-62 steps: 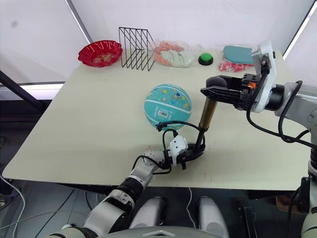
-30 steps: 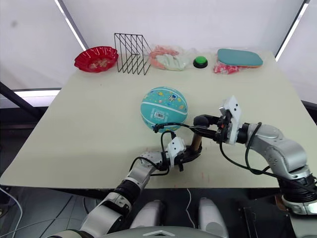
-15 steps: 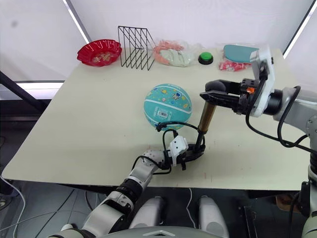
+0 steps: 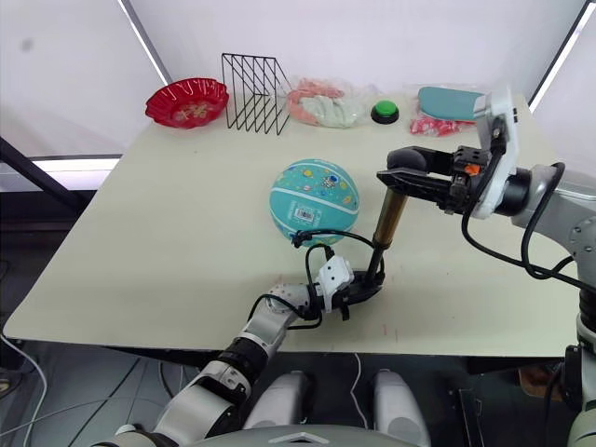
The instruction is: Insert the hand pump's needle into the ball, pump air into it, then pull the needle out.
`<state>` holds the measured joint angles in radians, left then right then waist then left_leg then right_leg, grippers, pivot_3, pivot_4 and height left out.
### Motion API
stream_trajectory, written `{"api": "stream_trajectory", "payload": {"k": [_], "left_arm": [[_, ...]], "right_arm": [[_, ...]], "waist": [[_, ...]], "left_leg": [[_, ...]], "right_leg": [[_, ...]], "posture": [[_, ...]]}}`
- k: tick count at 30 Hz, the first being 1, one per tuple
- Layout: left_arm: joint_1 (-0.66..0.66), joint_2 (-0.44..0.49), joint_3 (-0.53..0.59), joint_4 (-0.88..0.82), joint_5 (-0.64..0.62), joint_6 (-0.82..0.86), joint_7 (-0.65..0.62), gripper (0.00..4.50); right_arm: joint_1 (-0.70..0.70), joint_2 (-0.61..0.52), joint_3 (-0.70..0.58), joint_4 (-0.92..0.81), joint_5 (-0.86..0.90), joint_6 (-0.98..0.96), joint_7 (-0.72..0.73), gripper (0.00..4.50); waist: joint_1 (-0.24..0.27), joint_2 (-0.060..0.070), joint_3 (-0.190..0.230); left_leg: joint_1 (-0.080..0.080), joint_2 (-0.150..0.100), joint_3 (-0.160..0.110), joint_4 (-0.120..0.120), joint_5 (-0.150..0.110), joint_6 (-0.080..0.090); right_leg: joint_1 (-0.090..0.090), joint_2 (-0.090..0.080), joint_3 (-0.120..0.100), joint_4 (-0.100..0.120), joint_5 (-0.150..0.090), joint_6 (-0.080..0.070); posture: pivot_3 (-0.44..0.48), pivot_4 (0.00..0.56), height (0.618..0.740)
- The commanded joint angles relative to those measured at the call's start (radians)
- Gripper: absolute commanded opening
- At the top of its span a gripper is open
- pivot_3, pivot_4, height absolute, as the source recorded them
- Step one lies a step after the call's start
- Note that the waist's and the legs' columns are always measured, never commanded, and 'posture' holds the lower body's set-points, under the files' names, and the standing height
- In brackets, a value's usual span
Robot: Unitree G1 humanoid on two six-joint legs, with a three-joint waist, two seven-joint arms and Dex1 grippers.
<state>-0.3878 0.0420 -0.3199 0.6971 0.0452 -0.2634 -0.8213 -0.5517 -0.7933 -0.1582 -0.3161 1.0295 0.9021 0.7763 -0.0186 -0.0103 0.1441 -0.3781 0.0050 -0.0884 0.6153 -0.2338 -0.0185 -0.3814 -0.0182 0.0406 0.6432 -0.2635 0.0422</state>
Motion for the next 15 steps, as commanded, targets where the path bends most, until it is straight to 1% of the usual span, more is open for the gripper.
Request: {"api": "stream_trajectory", "payload": {"k": [1, 4, 8, 9, 11, 15], "left_arm": [[0.055, 0.015, -0.006, 0.062, 0.008, 0.04, -0.002, 1.05], [0.055, 0.015, -0.003, 0.06, 0.008, 0.044, 0.001, 1.05], [0.055, 0.017, -0.001, 0.061, 0.008, 0.046, 0.002, 1.05], [0.055, 0.018, 0.0, 0.062, 0.009, 0.046, 0.002, 1.05], [0.054, 0.019, 0.002, 0.065, 0.008, 0.045, 0.002, 1.05], [0.051, 0.024, 0.003, 0.07, 0.009, 0.042, -0.001, 1.05]], "right_arm": [[0.097, 0.039, 0.148, 0.046, -0.15, -0.034, 0.008, 2.03], [0.139, 0.063, 0.217, 0.064, -0.226, -0.084, 0.03, 2.03], [0.194, 0.151, 0.333, 0.159, -0.351, -0.188, 0.042, 2.03], [0.207, 0.17, 0.358, 0.181, -0.382, -0.212, 0.047, 2.03], [0.228, 0.198, 0.392, 0.213, -0.429, -0.255, 0.062, 2.03], [0.272, 0.224, 0.443, 0.257, -0.507, -0.316, 0.083, 2.03]], "waist": [[-0.004, 0.0, -0.004], [-0.014, 0.004, -0.009], [-0.026, 0.005, -0.015], [-0.026, 0.005, -0.018], [-0.026, 0.005, -0.018], [-0.025, 0.001, -0.021]], "left_leg": [[0.0, 0.0, 0.0, 0.0, 0.0, 0.0], [0.001, 0.001, 0.0, 0.0, 0.0, 0.0], [0.003, 0.002, 0.0, -0.001, 0.0, 0.0], [0.003, 0.002, 0.001, -0.001, 0.0, 0.0], [0.011, 0.002, 0.001, -0.002, 0.0, 0.0], [0.013, 0.002, 0.001, -0.003, 0.0, 0.0]], "right_leg": [[0.001, 0.0, 0.0, 0.0, 0.0, 0.0], [0.002, 0.001, 0.0, 0.0, 0.0, 0.0], [0.005, 0.002, 0.0, 0.0, 0.0, 0.0], [0.005, 0.002, 0.0, 0.0, 0.0, 0.0], [0.007, 0.002, 0.0, 0.0, 0.0, 0.0], [0.008, 0.002, 0.001, 0.0, -0.001, -0.001]], "posture": [[0.0, 0.15, 0.74], [0.0, 0.15, 0.74], [0.0, 0.15, 0.74], [0.0, 0.15, 0.74], [0.0, 0.15, 0.74], [0.0, 0.15, 0.74]]}}
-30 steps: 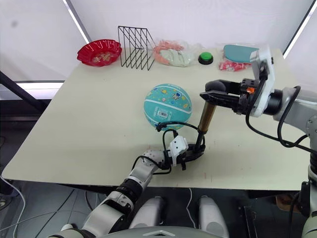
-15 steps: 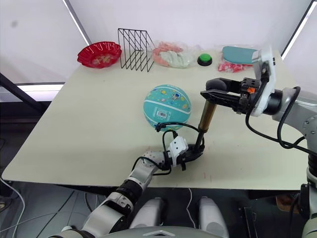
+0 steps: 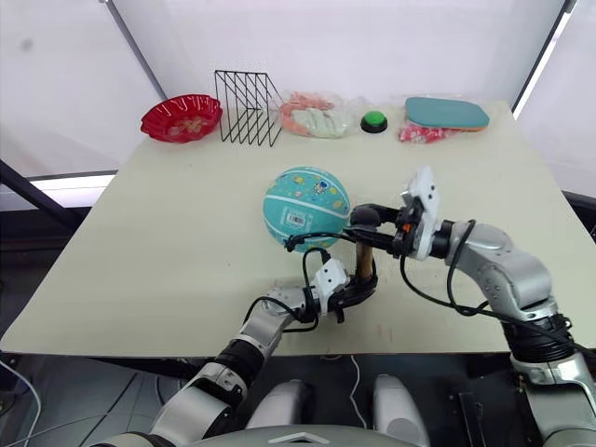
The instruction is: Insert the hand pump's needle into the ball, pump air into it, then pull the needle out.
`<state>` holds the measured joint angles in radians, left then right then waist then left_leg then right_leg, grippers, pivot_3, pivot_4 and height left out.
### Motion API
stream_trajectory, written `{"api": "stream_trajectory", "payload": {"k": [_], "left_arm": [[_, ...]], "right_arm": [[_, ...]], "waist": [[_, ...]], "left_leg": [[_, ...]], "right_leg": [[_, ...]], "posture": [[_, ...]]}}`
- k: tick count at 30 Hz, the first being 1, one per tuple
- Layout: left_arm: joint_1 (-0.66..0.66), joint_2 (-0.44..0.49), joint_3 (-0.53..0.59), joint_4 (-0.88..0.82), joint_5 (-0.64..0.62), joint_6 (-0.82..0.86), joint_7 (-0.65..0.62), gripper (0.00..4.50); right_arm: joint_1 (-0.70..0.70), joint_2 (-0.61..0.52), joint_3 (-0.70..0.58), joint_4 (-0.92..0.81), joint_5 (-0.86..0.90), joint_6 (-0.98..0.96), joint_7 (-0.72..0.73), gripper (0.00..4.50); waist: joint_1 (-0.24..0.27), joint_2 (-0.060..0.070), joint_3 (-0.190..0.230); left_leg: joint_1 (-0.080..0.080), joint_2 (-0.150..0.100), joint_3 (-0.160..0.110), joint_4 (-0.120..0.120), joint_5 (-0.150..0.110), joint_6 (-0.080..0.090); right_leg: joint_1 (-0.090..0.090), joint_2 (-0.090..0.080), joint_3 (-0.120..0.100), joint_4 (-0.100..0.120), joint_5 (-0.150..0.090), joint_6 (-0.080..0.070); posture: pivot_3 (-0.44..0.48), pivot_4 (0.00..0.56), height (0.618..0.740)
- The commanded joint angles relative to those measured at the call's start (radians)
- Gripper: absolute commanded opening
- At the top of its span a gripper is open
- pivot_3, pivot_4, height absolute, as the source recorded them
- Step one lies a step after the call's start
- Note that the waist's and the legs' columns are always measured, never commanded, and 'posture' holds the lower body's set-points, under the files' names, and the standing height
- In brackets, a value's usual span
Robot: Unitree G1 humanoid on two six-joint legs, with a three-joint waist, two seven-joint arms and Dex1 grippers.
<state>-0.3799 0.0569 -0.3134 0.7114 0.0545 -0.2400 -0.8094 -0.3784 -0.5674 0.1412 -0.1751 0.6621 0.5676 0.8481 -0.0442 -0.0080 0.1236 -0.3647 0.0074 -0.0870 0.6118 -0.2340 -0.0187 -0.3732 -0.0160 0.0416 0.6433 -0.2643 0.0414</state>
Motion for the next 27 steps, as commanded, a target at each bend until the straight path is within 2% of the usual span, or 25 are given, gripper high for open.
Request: {"api": "stream_trajectory", "payload": {"k": [1, 5, 9, 13, 14, 17, 20, 27], "left_arm": [[0.042, 0.011, -0.002, 0.057, -0.001, 0.017, -0.013, 1.05], [0.041, 0.012, -0.001, 0.061, -0.001, 0.016, -0.014, 1.05], [0.039, 0.012, -0.001, 0.065, -0.001, 0.014, -0.014, 1.05], [0.039, 0.011, -0.002, 0.075, 0.0, 0.007, -0.015, 1.05], [0.039, 0.011, -0.002, 0.078, 0.0, 0.005, -0.015, 1.05], [0.036, 0.01, -0.004, 0.088, -0.002, -0.002, -0.016, 1.05], [0.032, 0.008, -0.005, 0.095, -0.003, -0.008, -0.017, 1.05], [0.021, 0.009, -0.006, 0.104, -0.007, -0.012, -0.014, 1.05]], "right_arm": [[0.11, 0.0, 0.147, 0.119, -0.151, 0.006, 0.019, 2.03], [0.113, 0.015, 0.07, 0.077, -0.097, 0.01, 0.027, 2.03], [0.08, -0.028, -0.004, -0.003, -0.051, 0.041, 0.034, 2.03], [-0.035, -0.098, -0.171, -0.127, 0.118, 0.177, 0.006, 2.03], [-0.068, -0.111, -0.208, -0.141, 0.16, 0.211, -0.006, 2.03], [-0.159, -0.151, -0.295, -0.16, 0.262, 0.296, -0.041, 2.03], [-0.262, -0.194, -0.377, -0.149, 0.375, 0.381, -0.084, 2.03], [-0.328, -0.23, -0.435, -0.124, 0.472, 0.454, -0.142, 2.03]], "waist": [[-0.001, -0.001, -0.002], [-0.001, -0.003, -0.005], [0.001, -0.002, -0.004], [0.004, -0.001, 0.003], [0.006, 0.004, 0.012], [0.01, 0.006, 0.017], [0.017, 0.003, 0.022], [0.03, -0.001, 0.026]], "left_leg": [[0.0, 0.0, 0.0, 0.0, 0.0, 0.0], [0.002, 0.001, 0.001, 0.0, 0.0, 0.0], [0.001, 0.001, 0.001, 0.0, 0.0, 0.0], [-0.004, -0.001, 0.001, 0.0, 0.0, 0.0], [-0.004, -0.001, 0.0, 0.0, 0.0, 0.0], [-0.014, -0.002, -0.002, 0.004, 0.0, 0.0], [-0.016, -0.003, -0.003, 0.004, 0.0, 0.0], [-0.018, -0.004, -0.002, 0.004, 0.0, 0.0]], "right_leg": [[0.0, 0.0, 0.0, 0.0, 0.0, 0.0], [0.0, 0.0, 0.001, 0.0, 0.0, 0.0], [0.0, 0.0, 0.001, 0.0, 0.0, 0.0], [-0.003, -0.002, 0.001, 0.0, 0.0, 0.0], [-0.003, -0.002, 0.001, 0.0, 0.0, 0.0], [-0.009, -0.002, -0.001, 0.0, 0.001, 0.001], [-0.01, -0.003, -0.001, 0.0, 0.001, 0.001], [-0.012, -0.004, -0.001, -0.001, 0.001, 0.001]], "posture": [[0.0, 0.15, 0.74], [0.0, 0.15, 0.74], [0.0, 0.15, 0.74], [0.0, 0.15, 0.74], [0.0, 0.15, 0.74], [0.0, 0.15, 0.74], [0.0, 0.15, 0.74], [0.0, 0.15, 0.74]]}}
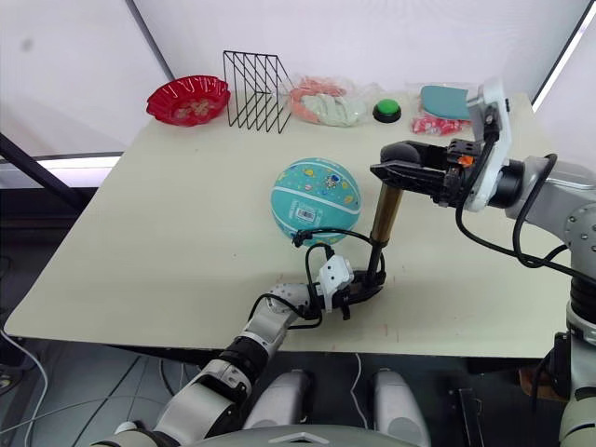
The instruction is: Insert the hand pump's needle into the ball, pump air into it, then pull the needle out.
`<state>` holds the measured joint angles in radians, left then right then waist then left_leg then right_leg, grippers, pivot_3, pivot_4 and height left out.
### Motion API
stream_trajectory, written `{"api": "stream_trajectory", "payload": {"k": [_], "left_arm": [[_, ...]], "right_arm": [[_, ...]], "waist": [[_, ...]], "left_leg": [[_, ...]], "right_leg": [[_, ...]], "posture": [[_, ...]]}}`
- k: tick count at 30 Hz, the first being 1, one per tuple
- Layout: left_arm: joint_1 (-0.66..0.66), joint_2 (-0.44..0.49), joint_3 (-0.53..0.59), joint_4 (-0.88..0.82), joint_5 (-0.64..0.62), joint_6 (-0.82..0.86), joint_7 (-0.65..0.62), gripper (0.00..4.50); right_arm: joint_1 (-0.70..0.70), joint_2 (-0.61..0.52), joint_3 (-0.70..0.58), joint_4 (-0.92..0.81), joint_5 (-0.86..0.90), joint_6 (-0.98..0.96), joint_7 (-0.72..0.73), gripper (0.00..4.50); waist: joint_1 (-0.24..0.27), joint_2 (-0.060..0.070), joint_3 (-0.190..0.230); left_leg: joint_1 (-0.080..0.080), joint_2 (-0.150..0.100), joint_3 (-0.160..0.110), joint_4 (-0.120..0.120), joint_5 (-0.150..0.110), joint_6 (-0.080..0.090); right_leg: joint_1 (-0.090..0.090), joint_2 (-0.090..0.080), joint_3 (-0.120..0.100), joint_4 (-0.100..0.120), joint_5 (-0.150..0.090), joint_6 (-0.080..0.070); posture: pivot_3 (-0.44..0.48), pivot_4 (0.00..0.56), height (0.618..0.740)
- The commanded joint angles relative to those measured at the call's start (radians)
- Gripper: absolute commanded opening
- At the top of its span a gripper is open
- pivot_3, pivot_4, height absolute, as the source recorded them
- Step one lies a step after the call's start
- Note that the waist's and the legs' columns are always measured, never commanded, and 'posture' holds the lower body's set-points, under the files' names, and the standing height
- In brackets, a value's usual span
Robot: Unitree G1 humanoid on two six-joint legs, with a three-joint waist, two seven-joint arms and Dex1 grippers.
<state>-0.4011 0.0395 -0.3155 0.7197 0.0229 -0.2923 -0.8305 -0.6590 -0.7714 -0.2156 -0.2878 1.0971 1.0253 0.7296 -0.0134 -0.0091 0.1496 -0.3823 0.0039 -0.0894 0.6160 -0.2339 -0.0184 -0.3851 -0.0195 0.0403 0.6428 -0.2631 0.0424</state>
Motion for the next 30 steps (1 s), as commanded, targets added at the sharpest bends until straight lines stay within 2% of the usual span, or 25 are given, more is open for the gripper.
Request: {"api": "stream_trajectory", "payload": {"k": [1, 3, 9, 13, 17, 20, 25, 30], "left_arm": [[0.041, 0.026, -0.003, 0.097, 0.025, 0.04, 0.007, 1.05], [0.04, 0.027, -0.002, 0.099, 0.024, 0.04, 0.007, 1.05], [0.045, 0.029, -0.004, 0.087, 0.023, 0.042, 0.008, 1.05], [0.052, 0.031, -0.003, 0.072, 0.024, 0.047, 0.008, 1.05], [0.063, 0.033, 0.001, 0.054, 0.023, 0.057, 0.012, 1.05], [0.069, 0.036, 0.006, 0.036, 0.019, 0.067, 0.013, 1.05], [0.061, 0.046, 0.015, 0.017, 0.013, 0.079, 0.007, 1.05], [0.054, 0.046, 0.018, 0.01, 0.009, 0.089, 0.007, 1.05]], "right_arm": [[-0.048, -0.029, -0.079, -0.006, 0.044, 0.003, -0.03, 2.03], [-0.026, -0.034, -0.061, -0.006, 0.03, 0.006, -0.025, 2.03], [0.143, 0.006, 0.127, 0.011, -0.162, -0.1, 0.054, 2.03], [0.198, 0.044, 0.23, 0.07, -0.28, -0.182, 0.078, 2.03], [0.275, 0.112, 0.399, 0.154, -0.431, -0.302, 0.117, 2.03], [0.325, 0.193, 0.489, 0.258, -0.535, -0.396, 0.114, 2.03], [0.36, 0.226, 0.524, 0.285, -0.592, -0.448, 0.125, 2.03], [0.394, 0.237, 0.498, 0.26, -0.596, -0.469, 0.116, 2.03]], "waist": [[0.0, 0.0, 0.0], [0.0, 0.0, 0.0], [-0.005, 0.001, -0.003], [-0.019, 0.003, -0.011], [-0.032, 0.007, -0.022], [-0.033, 0.0, -0.029], [-0.034, 0.0, -0.034], [-0.035, -0.002, -0.035]], "left_leg": [[0.0, 0.0, 0.0, 0.0, 0.0, 0.0], [0.0, 0.0, 0.0, 0.0, 0.0, 0.0], [0.003, 0.0, 0.001, 0.0, 0.0, 0.0], [0.005, 0.002, 0.001, 0.0, 0.0, 0.0], [0.009, 0.004, 0.002, -0.002, 0.0, 0.0], [0.018, 0.005, 0.003, -0.005, 0.0, 0.0], [0.02, 0.006, 0.003, -0.005, 0.0, 0.0], [0.021, 0.006, 0.003, -0.006, 0.0, 0.0]], "right_leg": [[0.0, 0.0, 0.0, 0.0, 0.0, 0.0], [0.0, 0.0, 0.0, 0.0, 0.0, 0.0], [0.003, 0.0, 0.001, 0.0, 0.0, 0.0], [0.007, 0.002, 0.001, 0.0, 0.0, 0.0], [0.009, 0.004, 0.0, 0.0, 0.0, 0.0], [0.012, 0.005, 0.002, 0.001, -0.001, -0.001], [0.013, 0.005, 0.001, 0.001, -0.002, -0.003], [0.013, 0.006, 0.002, 0.001, -0.002, -0.003]], "posture": [[0.0, 0.15, 0.74], [0.0, 0.15, 0.74], [0.0, 0.15, 0.74], [0.0, 0.15, 0.74], [0.0, 0.15, 0.74], [0.0, 0.15, 0.74], [0.0, 0.15, 0.74], [0.0, 0.15, 0.74]]}}
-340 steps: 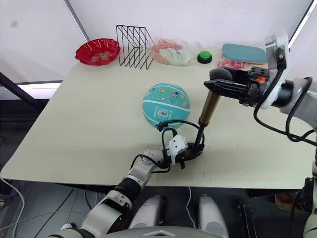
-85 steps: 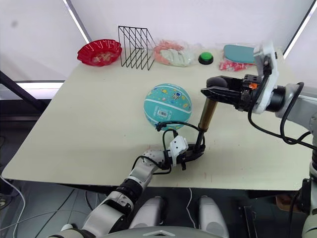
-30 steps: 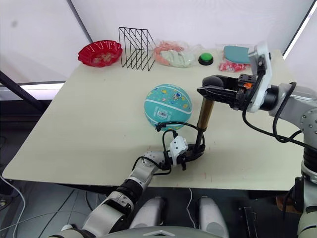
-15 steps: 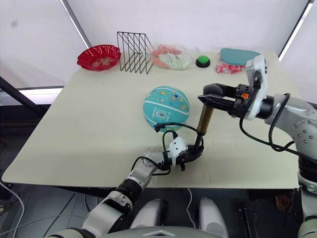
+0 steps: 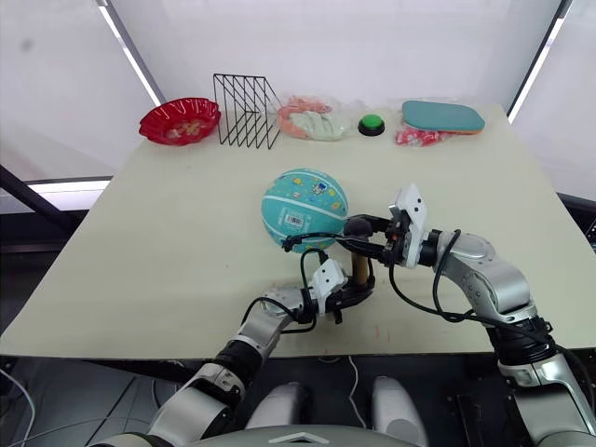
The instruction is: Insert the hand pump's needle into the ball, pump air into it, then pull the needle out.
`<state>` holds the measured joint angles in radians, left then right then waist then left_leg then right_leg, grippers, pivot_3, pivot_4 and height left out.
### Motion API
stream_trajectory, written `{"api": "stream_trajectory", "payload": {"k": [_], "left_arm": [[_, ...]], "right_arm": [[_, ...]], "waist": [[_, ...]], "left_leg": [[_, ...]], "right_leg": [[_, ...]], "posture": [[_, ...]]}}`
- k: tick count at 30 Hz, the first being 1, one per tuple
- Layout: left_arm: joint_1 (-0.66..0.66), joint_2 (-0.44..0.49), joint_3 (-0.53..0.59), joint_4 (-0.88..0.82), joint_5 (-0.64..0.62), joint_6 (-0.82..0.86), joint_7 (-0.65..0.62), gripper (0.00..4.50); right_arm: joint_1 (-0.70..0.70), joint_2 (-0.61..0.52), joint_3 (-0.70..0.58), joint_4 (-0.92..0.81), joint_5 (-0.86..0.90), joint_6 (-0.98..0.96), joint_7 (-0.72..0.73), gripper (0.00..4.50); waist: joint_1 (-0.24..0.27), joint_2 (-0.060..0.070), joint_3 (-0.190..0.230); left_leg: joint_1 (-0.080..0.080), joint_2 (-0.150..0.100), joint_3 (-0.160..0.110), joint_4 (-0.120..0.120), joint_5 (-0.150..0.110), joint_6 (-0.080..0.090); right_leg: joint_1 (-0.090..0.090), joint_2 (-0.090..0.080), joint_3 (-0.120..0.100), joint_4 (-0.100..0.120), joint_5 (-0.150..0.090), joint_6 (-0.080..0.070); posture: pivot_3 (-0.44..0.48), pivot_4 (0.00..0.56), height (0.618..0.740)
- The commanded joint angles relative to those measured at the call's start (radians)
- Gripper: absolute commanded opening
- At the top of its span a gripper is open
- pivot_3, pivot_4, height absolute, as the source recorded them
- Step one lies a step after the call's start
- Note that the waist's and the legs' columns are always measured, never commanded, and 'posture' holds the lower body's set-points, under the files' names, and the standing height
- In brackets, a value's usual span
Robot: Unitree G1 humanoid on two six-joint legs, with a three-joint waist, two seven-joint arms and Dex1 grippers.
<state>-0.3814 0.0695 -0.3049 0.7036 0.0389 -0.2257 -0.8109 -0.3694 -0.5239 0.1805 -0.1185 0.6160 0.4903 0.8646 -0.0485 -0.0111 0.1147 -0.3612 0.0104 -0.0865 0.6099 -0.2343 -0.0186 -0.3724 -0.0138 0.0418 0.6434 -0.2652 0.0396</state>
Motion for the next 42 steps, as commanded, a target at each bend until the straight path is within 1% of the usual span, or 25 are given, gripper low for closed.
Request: {"api": "stream_trajectory", "payload": {"k": [1, 4, 11, 13, 15, 17, 22, 32, 34, 35, 36, 39, 42], "left_arm": [[0.034, 0.016, 0.007, 0.022, -0.008, 0.023, -0.013, 1.05], [0.039, 0.017, 0.004, -0.001, -0.009, 0.03, -0.015, 1.05], [0.057, 0.024, 0.0, -0.045, -0.009, 0.038, -0.015, 1.05], [0.059, 0.035, 0.002, -0.144, -0.027, 0.101, -0.027, 1.05], [0.057, 0.042, 0.003, -0.197, -0.037, 0.142, -0.034, 1.05], [0.054, 0.044, 0.001, -0.202, -0.035, 0.159, -0.035, 1.05], [0.052, 0.048, -0.001, -0.222, -0.032, 0.176, -0.037, 1.05], [0.049, 0.052, -0.01, -0.248, -0.032, 0.181, -0.039, 1.05], [0.049, 0.051, -0.007, -0.249, -0.033, 0.177, -0.034, 2.09], [0.049, 0.05, -0.005, -0.25, -0.036, 0.181, -0.036, 2.28], [0.048, 0.05, -0.005, -0.251, -0.039, 0.184, -0.039, 2.69], [0.047, 0.06, -0.011, -0.264, -0.05, 0.193, -0.059, 4.23], [0.057, 0.078, -0.017, -0.3, -0.055, 0.202, -0.078, 4.27]], "right_arm": [[0.109, -0.014, 0.097, 0.084, -0.116, 0.063, -0.021, 2.03], [0.127, -0.017, 0.082, 0.063, -0.114, 0.057, -0.031, 2.03], [0.161, -0.028, 0.051, -0.006, -0.104, 0.061, -0.05, 2.03], [0.166, -0.036, 0.038, -0.028, -0.098, 0.068, -0.055, 2.03], [0.169, -0.04, 0.03, -0.044, -0.094, 0.074, -0.058, 2.03], [0.171, -0.041, 0.031, -0.051, -0.098, 0.075, -0.06, 2.03], [0.174, -0.043, 0.035, -0.071, -0.097, 0.083, -0.066, 2.03], [0.178, -0.046, 0.03, -0.089, -0.092, 0.087, -0.077, 2.03], [0.183, -0.051, 0.026, -0.095, -0.095, 0.084, -0.079, 2.03], [0.184, -0.053, 0.024, -0.097, -0.097, 0.084, -0.081, 2.03], [0.186, -0.053, 0.022, -0.099, -0.097, 0.085, -0.081, 2.03], [0.189, -0.058, 0.017, -0.107, -0.1, 0.08, -0.083, 2.03], [0.194, -0.065, 0.008, -0.119, -0.105, 0.068, -0.082, 2.03]], "waist": [[0.0, 0.0, 0.0], [0.0, 0.0, 0.0], [0.0, -0.002, 0.001], [0.0, -0.002, 0.002], [0.0, -0.004, 0.006], [0.0, -0.009, 0.009], [0.004, -0.013, 0.013], [0.004, -0.012, 0.018], [0.006, -0.013, 0.02], [0.007, -0.012, 0.022], [0.007, -0.012, 0.023], [0.01, -0.012, 0.023], [0.01, -0.013, 0.025]], "left_leg": [[0.0, 0.0, 0.0, 0.0, 0.0, 0.0], [0.0, 0.0, 0.0, -0.001, 0.0, 0.0], [0.0, 0.0, 0.0, -0.004, 0.0, 0.0], [-0.001, 0.0, 0.0, -0.004, 0.0, 0.0], [-0.001, 0.0, 0.0, -0.005, 0.0, 0.0], [-0.003, 0.001, -0.001, -0.006, 0.0, 0.0], [-0.004, 0.0, 0.0, -0.006, 0.0, 0.0], [-0.004, 0.0, -0.001, -0.006, 0.0, 0.0], [-0.004, 0.0, -0.001, -0.006, 0.0, 0.0], [-0.004, 0.0, -0.001, -0.006, 0.0, 0.0], [-0.004, 0.0, -0.001, -0.006, 0.0, 0.0], [-0.005, -0.002, -0.001, -0.004, 0.0, 0.0], [-0.006, -0.002, -0.001, -0.002, 0.0, 0.0]], "right_leg": [[0.0, 0.0, 0.0, 0.0, 0.0, 0.0], [0.0, 0.0, 0.0, 0.0, -0.001, -0.002], [-0.001, 0.0, 0.0, 0.0, -0.002, -0.003], [-0.001, 0.0, 0.0, 0.0, -0.002, -0.004], [-0.002, 0.0, 0.0, 0.0, -0.003, -0.004], [-0.004, 0.001, 0.0, 0.0, -0.003, -0.004], [-0.004, 0.0, 0.0, -0.001, -0.003, -0.004], [-0.004, 0.0, 0.0, -0.001, -0.003, -0.004], [-0.004, -0.001, 0.0, -0.001, -0.003, -0.004], [-0.004, -0.001, -0.001, -0.001, -0.003, -0.004], [-0.004, -0.001, -0.001, -0.001, -0.003, -0.004], [-0.004, -0.002, -0.001, -0.001, -0.002, -0.004], [-0.004, -0.003, -0.002, -0.001, -0.002, -0.004]], "posture": [[0.0, 0.15, 0.74], [0.0, 0.15, 0.74], [0.0, 0.15, 0.74], [0.0, 0.15, 0.74], [0.0, 0.15, 0.74], [0.0, 0.15, 0.74], [0.0, 0.15, 0.74], [0.0, 0.15, 0.74], [0.0, 0.15, 0.74], [0.0, 0.15, 0.74], [0.0, 0.15, 0.74], [0.0, 0.15, 0.74], [0.0, 0.15, 0.74]]}}
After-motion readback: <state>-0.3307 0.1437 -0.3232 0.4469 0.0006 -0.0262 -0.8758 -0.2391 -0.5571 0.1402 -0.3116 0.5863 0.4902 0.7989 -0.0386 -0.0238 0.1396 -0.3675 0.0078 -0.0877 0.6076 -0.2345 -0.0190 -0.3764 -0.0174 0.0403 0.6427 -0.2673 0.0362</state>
